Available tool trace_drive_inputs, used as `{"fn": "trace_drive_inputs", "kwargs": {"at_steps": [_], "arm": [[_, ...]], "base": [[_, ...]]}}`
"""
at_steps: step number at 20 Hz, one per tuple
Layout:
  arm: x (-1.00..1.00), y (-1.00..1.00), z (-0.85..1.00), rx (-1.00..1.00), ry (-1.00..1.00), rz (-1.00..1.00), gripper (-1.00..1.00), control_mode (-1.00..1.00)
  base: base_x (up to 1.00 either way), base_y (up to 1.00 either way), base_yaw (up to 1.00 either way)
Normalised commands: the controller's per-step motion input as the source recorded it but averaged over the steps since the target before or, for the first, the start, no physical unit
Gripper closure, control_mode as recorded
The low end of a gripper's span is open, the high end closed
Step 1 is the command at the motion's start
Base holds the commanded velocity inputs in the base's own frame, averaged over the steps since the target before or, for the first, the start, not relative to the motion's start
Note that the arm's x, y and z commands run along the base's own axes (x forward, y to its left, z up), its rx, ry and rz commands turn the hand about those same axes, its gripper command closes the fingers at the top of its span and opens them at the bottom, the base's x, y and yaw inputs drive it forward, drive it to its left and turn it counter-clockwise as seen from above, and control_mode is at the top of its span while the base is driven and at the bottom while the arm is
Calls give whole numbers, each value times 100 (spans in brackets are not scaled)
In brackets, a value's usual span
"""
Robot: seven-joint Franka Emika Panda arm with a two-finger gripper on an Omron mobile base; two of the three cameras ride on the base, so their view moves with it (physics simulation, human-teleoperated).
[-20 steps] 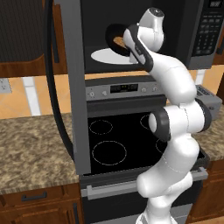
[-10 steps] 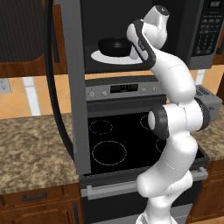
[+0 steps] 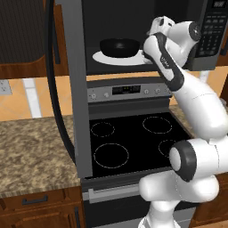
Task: Open the microwave, place the bowl with waffle inside the microwave, then close the microwave door and turn it on.
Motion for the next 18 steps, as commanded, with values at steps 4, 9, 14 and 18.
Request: {"fn": "trace_drive_inputs", "kwargs": {"at_steps": [4,9,14,18], "arm": [[-100,0,2,-8,-54,0,-100,-100],[-100,-11,26,-17,-18,2,-100,-100],[-100,-14,32,-34,21,9,-100,-100],[-100,-3,22,-43,29,7,-100,-100]], "base": [[0,0,0],[0,0,0],[0,0,0],[0,0,0]]}}
